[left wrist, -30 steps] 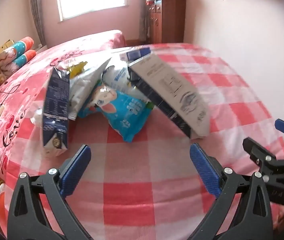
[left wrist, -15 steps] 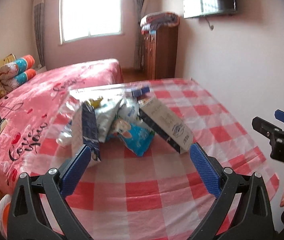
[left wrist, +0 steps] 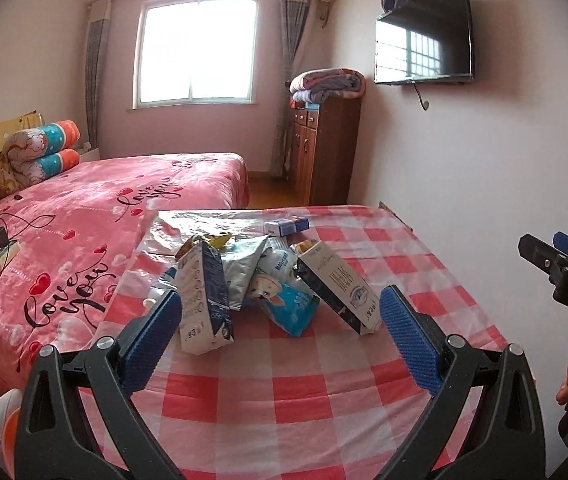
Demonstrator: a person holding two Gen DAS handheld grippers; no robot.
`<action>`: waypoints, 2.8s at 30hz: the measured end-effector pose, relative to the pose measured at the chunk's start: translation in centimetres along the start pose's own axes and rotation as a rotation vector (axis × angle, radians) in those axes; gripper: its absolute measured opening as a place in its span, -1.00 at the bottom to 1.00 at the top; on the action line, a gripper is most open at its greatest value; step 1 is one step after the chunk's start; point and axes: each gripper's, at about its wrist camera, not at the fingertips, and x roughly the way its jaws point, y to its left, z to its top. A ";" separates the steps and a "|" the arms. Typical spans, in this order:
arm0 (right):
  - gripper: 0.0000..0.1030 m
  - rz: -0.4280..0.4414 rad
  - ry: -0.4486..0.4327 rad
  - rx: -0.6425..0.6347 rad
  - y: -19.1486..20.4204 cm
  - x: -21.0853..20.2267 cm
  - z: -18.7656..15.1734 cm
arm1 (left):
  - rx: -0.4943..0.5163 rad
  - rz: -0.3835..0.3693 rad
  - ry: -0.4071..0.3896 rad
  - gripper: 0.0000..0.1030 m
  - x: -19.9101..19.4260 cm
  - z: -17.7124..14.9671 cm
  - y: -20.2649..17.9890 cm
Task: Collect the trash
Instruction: 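Move both tools toward the trash pile on the checkered sheet, then grasp the white printed milk carton with the left tool, then grasp the blue cartoon snack bag with the right tool while the left tool holds the carton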
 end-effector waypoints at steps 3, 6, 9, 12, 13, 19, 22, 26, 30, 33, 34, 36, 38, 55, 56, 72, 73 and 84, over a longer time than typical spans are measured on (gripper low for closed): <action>0.92 -0.006 -0.011 0.004 -0.1 -0.4 0.1 | -0.006 0.008 -0.005 0.93 -0.4 0.1 0.3; 0.92 -0.017 -0.018 0.000 -0.2 -0.6 0.1 | -0.011 0.010 -0.022 0.93 -1.0 0.1 0.6; 0.92 -0.021 -0.024 -0.002 -0.2 -0.8 0.2 | -0.008 0.011 -0.033 0.93 -1.3 0.3 0.6; 0.92 -0.026 -0.031 -0.006 -0.1 -1.1 0.2 | -0.001 0.013 -0.040 0.93 -1.5 0.3 0.6; 0.92 -0.028 -0.034 -0.009 -0.1 -1.2 0.2 | -0.001 0.013 -0.044 0.93 -1.6 0.3 0.5; 0.92 -0.034 -0.031 -0.035 0.2 -0.8 0.0 | -0.002 -0.004 -0.050 0.93 -1.6 0.1 0.7; 0.92 -0.017 -0.025 -0.066 0.6 -0.3 -0.3 | 0.003 -0.024 -0.029 0.93 -1.1 -0.3 1.0; 0.92 0.066 0.038 -0.073 0.8 1.3 -1.4 | 0.026 -0.020 0.002 0.93 0.1 -1.3 1.5; 0.92 0.114 0.109 -0.031 0.7 3.6 -2.7 | -0.004 0.007 0.066 0.93 1.9 -1.7 3.0; 0.92 0.141 0.147 -0.011 0.8 5.3 -3.6 | -0.029 0.015 0.121 0.93 3.7 -1.9 4.4; 0.92 0.156 0.160 -0.003 0.9 5.9 -3.8 | -0.046 0.007 0.144 0.93 4.4 -1.9 5.2; 0.92 0.177 0.197 0.010 1.1 7.3 -4.3 | -0.087 -0.020 0.181 0.93 5.7 -1.6 6.5; 0.92 0.205 0.232 0.021 1.4 8.7 -4.7 | -0.133 -0.025 0.221 0.93 7.2 -1.2 8.1; 0.91 0.411 0.266 0.055 3.6 15.7 -1.9 | -0.410 -0.133 0.394 0.57 16.6 -1.0 12.8; 0.91 0.420 0.269 0.065 3.5 16.1 -1.6 | -0.420 -0.140 0.402 0.51 17.1 -1.1 12.7; 0.53 0.512 0.345 0.139 4.4 22.3 0.7 | -0.472 -0.110 0.384 0.22 18.4 -2.3 12.6; 0.53 0.521 0.346 0.146 4.5 22.4 0.8 | -0.476 -0.112 0.380 0.22 18.3 -2.4 12.6; 0.53 0.665 0.277 0.005 10.1 17.5 -0.2 | -0.498 -0.154 0.319 0.21 15.4 -2.5 13.4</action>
